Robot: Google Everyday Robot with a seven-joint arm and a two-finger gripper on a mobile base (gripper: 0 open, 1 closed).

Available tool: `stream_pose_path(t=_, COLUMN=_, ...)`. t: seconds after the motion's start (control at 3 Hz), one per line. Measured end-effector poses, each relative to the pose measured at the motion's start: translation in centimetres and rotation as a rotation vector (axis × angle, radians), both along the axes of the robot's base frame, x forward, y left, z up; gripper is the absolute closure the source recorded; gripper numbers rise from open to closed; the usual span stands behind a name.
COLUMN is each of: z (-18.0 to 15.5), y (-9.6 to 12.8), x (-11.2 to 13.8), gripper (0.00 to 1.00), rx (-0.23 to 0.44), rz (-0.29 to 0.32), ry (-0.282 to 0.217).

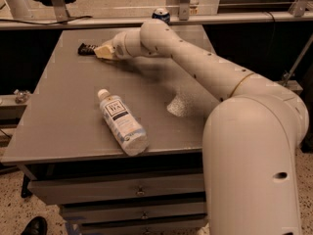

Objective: Pick rxbar chocolate

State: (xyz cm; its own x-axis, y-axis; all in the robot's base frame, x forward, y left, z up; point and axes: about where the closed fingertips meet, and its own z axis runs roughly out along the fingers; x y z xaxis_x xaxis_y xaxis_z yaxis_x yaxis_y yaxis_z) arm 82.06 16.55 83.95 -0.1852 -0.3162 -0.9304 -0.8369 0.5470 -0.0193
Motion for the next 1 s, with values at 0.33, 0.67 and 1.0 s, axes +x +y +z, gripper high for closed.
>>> stream_pose_path(t=0.33, z=2.3, y=-1.7, x=-0.6, gripper=1.00, rx=0.006, rz=-0.013, ry=-0.041)
stream_pose_path(t=0.67, z=4.9, y=-4.0, x=-2.3, gripper=1.00, rx=0.008, rz=-0.024, ry=-0.083)
stream_pose_path(t=1.0, z=5.9, y=-7.2, x=-5.2, gripper=1.00, rx=0.004, rz=-0.039, ry=-0.087)
